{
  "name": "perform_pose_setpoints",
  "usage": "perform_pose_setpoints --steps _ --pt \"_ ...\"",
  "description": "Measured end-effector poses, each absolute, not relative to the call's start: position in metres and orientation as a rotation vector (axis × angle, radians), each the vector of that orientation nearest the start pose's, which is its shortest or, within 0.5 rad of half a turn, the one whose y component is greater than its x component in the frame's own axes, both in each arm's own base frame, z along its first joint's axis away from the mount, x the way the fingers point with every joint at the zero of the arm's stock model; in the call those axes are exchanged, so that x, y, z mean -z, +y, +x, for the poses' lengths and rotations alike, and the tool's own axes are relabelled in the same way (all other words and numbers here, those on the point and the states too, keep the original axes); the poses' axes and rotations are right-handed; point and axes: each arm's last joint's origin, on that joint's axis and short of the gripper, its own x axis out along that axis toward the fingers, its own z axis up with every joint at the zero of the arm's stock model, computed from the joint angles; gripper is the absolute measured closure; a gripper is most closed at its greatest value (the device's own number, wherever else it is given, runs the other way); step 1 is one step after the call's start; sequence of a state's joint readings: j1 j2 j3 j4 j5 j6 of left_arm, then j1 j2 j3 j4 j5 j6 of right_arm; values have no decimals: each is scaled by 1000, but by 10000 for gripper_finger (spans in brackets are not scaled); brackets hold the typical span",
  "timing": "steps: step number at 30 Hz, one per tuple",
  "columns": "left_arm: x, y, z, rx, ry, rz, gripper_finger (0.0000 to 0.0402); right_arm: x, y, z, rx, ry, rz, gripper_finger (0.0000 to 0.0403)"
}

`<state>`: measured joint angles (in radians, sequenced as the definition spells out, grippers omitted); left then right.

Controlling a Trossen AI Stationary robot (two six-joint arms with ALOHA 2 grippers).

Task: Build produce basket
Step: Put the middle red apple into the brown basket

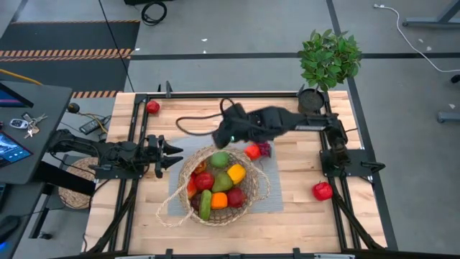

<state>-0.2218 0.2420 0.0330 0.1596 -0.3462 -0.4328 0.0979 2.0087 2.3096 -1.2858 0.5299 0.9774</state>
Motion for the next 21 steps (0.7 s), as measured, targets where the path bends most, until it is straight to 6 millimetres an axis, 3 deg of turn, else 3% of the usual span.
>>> perform_pose_setpoints --steps 5,10,16,21 --pt "-170 -15 110 -133 20 -419 207 -385 -14 382 952 845 596 58" --pt "-170 -15 110 -133 20 -418 207 -373 -39 379 950 961 585 58" --pt "-170 -15 110 -132 20 -419 206 -349 -50 381 840 1147 569 58" --pt "-170 -15 110 -132 20 -418 208 -323 -43 381 698 1331 550 58"
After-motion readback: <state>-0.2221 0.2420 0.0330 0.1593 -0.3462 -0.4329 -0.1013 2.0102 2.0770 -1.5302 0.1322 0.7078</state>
